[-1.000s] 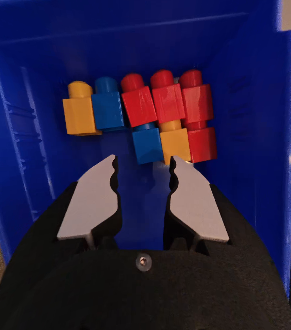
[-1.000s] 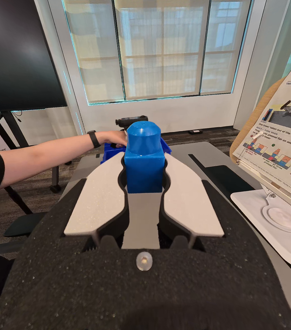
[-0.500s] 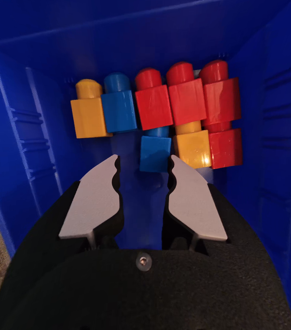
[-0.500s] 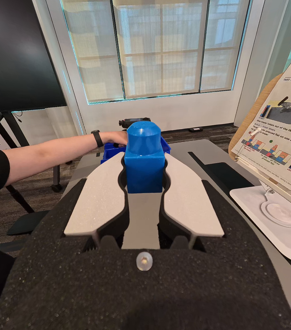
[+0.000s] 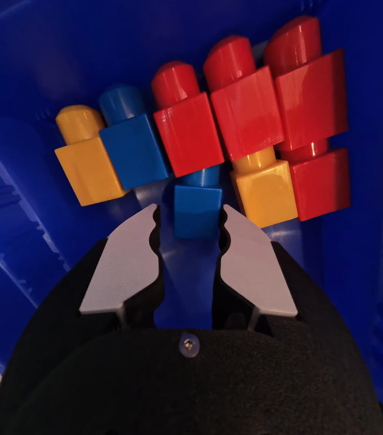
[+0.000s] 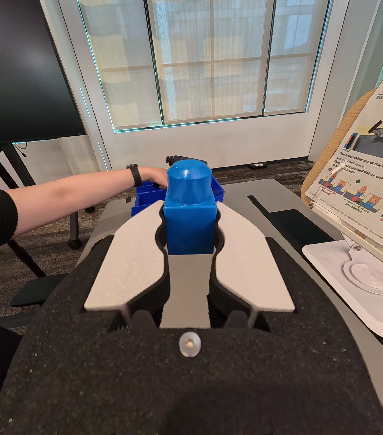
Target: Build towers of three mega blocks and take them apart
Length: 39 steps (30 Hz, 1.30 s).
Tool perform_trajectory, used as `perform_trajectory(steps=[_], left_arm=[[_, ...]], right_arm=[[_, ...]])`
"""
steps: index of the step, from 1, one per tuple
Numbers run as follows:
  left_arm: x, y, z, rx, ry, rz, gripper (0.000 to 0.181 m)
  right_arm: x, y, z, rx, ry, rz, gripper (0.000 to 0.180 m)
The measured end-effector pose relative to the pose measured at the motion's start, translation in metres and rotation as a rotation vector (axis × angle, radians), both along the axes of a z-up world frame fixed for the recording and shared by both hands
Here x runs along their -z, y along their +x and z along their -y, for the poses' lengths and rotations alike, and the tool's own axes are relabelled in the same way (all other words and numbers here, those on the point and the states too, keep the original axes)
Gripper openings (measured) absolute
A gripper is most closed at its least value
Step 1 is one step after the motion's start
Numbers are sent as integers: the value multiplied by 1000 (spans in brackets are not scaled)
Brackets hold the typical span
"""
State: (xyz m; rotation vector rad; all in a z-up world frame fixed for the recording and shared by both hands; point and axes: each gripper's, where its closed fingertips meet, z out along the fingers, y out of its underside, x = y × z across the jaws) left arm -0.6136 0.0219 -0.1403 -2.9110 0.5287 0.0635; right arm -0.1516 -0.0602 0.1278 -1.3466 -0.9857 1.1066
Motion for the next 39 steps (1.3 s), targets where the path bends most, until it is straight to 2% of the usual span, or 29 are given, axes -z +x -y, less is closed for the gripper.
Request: perform_trajectory(steps=[8,12,15,18,21,24,26,31,33,39], left_arm=[[6,0,0,56,-95,-72,37],[4,1,4,46,-65,-8,36],[-12,2,10,48,22,61,36],[-53,14,15,53,185,224,37],[-125,46,17,100,438,485,37],[-204,98,27,198,673,800,36],[-237,141,38,296,744,958,36],[-277,258,55,501,786,1251,36],[-292,300,58,551,797,1366,36],[-318,384,48,575,803,1517,36]], right_arm=[[8,-2,-3,0,-13,35,35],[11,-3,-3,-6,-17,54,35],[16,-4,-5,-13,-29,65,35],[24,-6,-9,-20,-55,77,35],[39,-14,-17,-37,-102,90,35],[61,-30,-23,-79,-163,116,35],[75,-45,-21,-140,-205,117,35],[84,-83,3,-308,-229,59,35],[81,-89,10,-310,-189,69,35],[60,-74,13,-277,-160,77,35]])
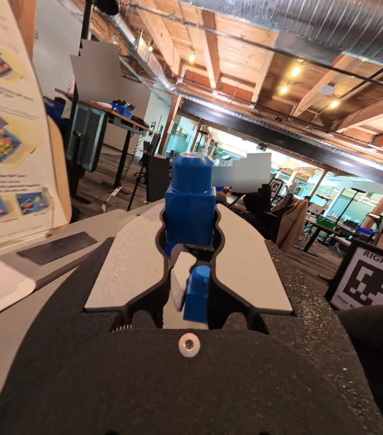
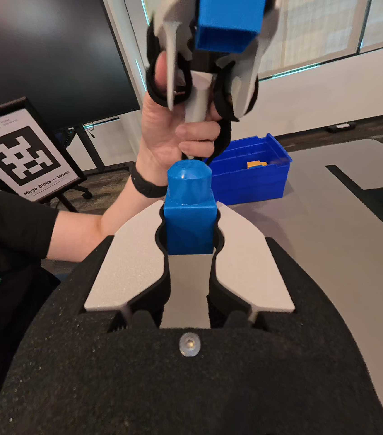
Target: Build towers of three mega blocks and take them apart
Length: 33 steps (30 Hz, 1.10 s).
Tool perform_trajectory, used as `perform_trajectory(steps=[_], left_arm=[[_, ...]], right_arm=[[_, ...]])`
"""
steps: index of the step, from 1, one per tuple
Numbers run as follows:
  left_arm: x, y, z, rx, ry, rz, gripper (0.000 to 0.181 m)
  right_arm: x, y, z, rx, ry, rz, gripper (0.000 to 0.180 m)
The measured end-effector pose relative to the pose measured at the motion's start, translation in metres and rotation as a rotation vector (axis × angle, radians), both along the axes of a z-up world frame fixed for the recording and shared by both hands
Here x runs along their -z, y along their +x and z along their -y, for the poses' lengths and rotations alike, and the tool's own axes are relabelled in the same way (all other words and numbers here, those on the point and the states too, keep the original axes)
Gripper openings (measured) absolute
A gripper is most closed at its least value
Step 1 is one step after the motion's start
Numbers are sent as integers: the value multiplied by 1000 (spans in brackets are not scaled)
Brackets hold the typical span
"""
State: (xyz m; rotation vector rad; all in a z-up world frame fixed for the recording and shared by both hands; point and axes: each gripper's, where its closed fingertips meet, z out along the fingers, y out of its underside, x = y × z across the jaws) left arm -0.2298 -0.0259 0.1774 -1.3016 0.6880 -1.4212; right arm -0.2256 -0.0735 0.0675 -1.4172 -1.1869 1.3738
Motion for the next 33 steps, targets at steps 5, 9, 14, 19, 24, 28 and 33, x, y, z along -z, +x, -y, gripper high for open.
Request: perform_trajectory(steps=[5,9,14,19,24,28,33], left_arm=[[14,33,1,21,14,-8,36],[16,42,7,93,-13,-8,36],[30,56,11,84,3,-71,36],[32,69,18,125,-11,-72,36],[40,82,23,122,15,-141,36],[43,85,22,125,3,-142,36],[47,87,22,147,-19,-152,36]], right_arm=[[-2,21,-8,19,-46,17,35],[-5,33,-13,58,-44,27,35],[-12,43,-9,60,-70,11,35],[-12,44,-7,82,-54,41,35],[-13,46,-7,95,-44,40,35],[-14,47,-9,102,-32,36,35],[-11,47,-13,124,-21,37,35]])
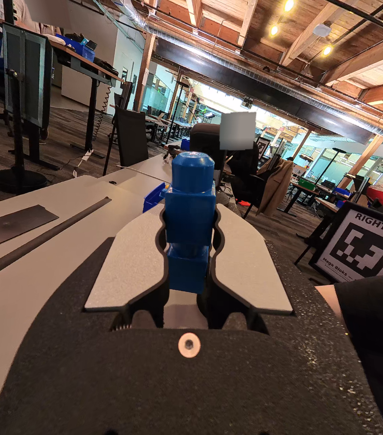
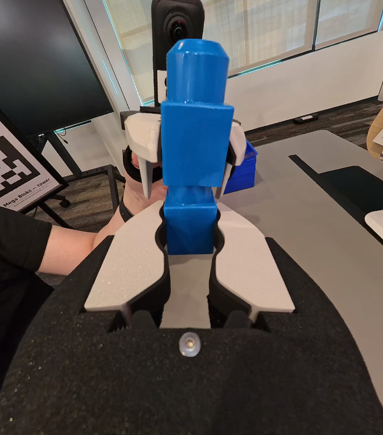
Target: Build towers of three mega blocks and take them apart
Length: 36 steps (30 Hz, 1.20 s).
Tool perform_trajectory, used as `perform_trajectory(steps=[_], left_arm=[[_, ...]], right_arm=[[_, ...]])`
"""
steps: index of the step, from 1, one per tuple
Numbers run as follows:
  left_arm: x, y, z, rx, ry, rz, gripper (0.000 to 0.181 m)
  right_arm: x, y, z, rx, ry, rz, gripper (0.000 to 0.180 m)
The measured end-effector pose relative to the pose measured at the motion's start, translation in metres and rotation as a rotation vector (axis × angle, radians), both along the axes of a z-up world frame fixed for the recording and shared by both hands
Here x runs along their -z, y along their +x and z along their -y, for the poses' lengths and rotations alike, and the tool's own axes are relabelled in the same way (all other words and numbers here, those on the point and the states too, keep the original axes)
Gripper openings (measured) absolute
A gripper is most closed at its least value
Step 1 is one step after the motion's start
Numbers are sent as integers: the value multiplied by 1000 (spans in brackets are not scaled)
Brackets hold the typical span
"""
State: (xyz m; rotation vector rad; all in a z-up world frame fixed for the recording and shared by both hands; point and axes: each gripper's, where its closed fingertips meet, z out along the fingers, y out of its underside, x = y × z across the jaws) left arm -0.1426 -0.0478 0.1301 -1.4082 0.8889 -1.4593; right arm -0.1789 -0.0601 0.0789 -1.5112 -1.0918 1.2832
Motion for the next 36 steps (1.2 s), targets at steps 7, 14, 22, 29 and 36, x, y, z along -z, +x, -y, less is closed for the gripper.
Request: perform_trajectory(steps=[7,14,22,29,36], left_arm=[[0,-4,4,44,-39,-35,36],[0,-25,10,96,-18,-46,36],[14,-38,5,55,-64,22,36],[31,-36,-3,-10,-28,-66,36],[46,-37,0,50,-28,-164,36]], right_arm=[[-4,-3,2,-6,33,0,35],[-7,-23,4,0,78,14,35],[5,-37,0,42,63,-34,35],[17,-37,-5,-1,3,-90,34],[31,-37,-4,-32,0,-15,34]])
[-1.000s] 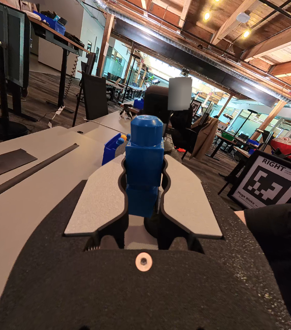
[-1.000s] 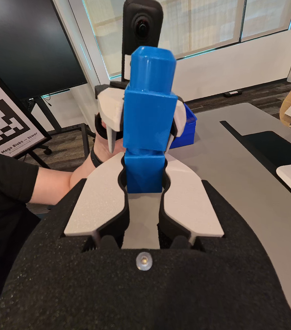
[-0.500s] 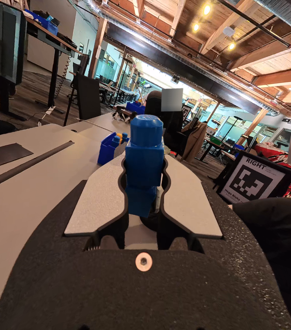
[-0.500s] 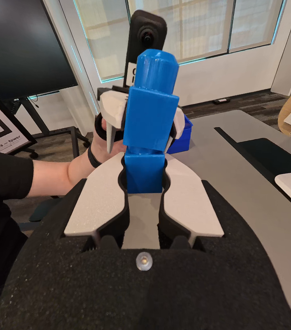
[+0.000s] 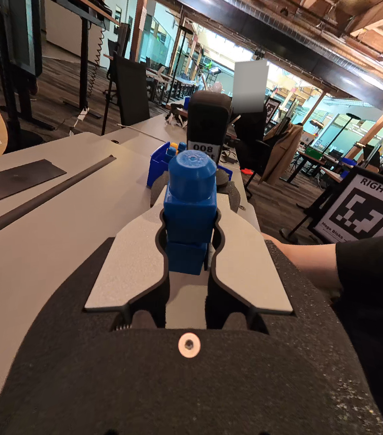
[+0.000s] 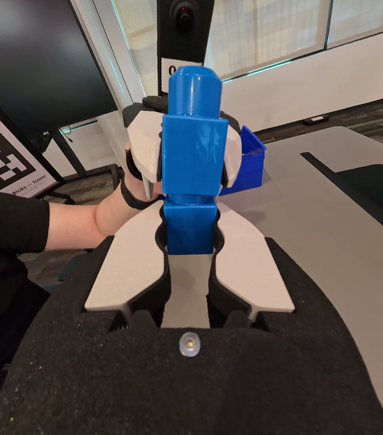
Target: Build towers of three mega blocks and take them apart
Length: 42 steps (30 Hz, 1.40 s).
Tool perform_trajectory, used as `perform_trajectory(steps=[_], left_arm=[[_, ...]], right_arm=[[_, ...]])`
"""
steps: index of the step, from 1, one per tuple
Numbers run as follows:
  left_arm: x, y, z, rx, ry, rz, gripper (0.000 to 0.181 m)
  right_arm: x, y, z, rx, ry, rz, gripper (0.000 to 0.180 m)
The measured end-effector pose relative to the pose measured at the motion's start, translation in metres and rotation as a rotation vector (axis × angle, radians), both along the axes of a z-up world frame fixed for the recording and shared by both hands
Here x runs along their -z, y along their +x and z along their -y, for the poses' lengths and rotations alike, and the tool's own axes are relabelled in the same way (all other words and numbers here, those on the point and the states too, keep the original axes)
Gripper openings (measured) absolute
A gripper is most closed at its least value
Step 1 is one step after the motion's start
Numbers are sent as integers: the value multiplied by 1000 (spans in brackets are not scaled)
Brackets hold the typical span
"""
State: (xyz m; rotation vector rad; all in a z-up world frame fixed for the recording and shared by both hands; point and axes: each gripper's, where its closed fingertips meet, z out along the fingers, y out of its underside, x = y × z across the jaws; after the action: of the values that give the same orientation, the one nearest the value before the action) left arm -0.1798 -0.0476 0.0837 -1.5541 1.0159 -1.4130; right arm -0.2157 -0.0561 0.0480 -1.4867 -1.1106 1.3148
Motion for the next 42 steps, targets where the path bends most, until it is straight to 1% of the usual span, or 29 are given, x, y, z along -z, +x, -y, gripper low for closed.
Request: perform_trajectory(steps=[8,18,20,24,28,30,32,33,37,42], left_arm=[[24,2,0,11,12,-133,36],[34,-1,5,39,34,-228,35],[29,0,4,29,37,-190,35],[11,7,3,22,18,-39,35],[-8,9,2,-16,50,98,43],[-16,6,0,-35,60,145,43],[-14,4,-2,-50,80,131,36],[-11,5,-1,-43,82,110,36],[-5,8,0,-28,58,82,35],[4,4,6,34,58,-12,36]], right_arm=[[24,0,1,-33,-17,119,34],[31,2,5,-56,-23,188,34],[29,2,5,-60,-28,177,34],[14,2,6,-68,-68,78,35],[12,1,6,-53,-49,76,34],[11,-1,6,-54,-46,67,35],[9,-1,6,-52,-42,60,35],[8,-2,6,-49,-41,56,35],[9,-1,5,-37,-34,63,35],[17,-4,9,-52,3,123,34]])
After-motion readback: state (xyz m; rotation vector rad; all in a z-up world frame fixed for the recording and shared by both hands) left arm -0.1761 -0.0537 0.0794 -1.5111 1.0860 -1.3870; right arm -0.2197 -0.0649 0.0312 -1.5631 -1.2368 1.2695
